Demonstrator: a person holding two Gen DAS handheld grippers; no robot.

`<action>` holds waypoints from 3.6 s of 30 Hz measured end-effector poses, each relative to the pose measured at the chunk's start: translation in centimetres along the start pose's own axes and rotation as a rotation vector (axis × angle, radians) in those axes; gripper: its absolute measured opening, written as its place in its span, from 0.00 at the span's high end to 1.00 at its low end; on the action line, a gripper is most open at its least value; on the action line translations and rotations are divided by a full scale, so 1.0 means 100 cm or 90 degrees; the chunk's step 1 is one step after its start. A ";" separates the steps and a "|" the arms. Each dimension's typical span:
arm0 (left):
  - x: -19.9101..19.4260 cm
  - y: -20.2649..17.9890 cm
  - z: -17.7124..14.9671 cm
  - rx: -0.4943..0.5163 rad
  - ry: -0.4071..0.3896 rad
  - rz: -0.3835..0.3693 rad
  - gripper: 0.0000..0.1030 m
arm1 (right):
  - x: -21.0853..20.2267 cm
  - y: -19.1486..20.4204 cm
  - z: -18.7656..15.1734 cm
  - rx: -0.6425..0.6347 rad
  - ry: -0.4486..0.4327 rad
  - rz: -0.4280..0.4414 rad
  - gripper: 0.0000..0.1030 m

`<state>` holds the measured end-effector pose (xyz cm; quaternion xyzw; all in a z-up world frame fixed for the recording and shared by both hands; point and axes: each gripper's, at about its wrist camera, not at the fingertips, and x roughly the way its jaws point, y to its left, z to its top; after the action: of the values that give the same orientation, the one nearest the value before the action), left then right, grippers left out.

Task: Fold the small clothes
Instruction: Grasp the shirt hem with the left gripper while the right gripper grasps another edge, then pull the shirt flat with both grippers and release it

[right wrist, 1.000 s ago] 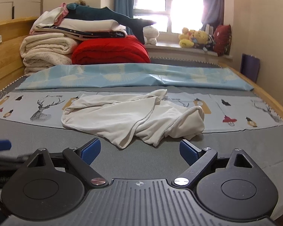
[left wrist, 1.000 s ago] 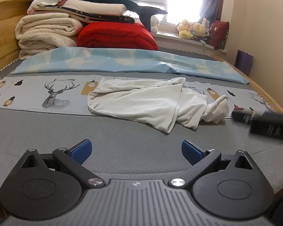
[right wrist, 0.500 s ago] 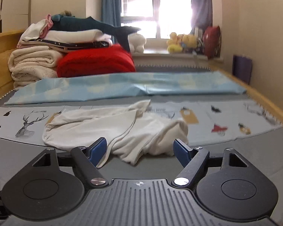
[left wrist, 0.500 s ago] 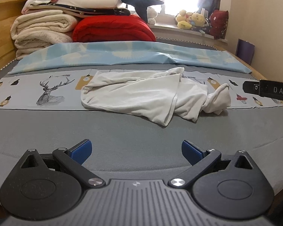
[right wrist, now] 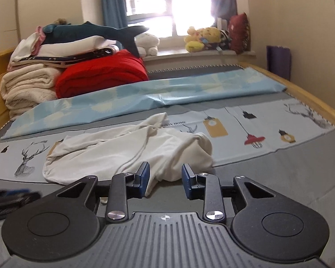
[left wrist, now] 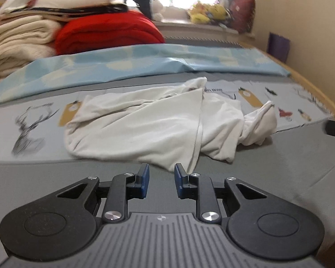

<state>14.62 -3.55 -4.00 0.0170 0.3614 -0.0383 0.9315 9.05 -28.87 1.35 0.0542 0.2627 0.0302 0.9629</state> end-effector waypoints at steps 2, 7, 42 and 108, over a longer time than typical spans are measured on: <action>0.030 -0.003 0.003 0.008 0.022 -0.015 0.73 | 0.004 -0.006 0.001 0.011 0.012 -0.001 0.68; 0.091 -0.012 0.006 -0.051 0.088 -0.049 0.44 | 0.010 -0.010 -0.002 -0.004 0.044 0.003 0.65; -0.084 0.198 -0.119 0.152 0.235 0.018 0.97 | 0.005 0.006 -0.023 -0.001 0.075 -0.082 0.60; -0.067 0.181 -0.149 0.033 0.426 -0.124 0.90 | 0.067 -0.037 -0.091 -0.156 0.468 -0.058 0.97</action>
<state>1.26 15.80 -10.41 0.0178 0.6458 -0.1281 0.7525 10.34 -31.19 -10.26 -0.0877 0.5871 0.0357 0.8040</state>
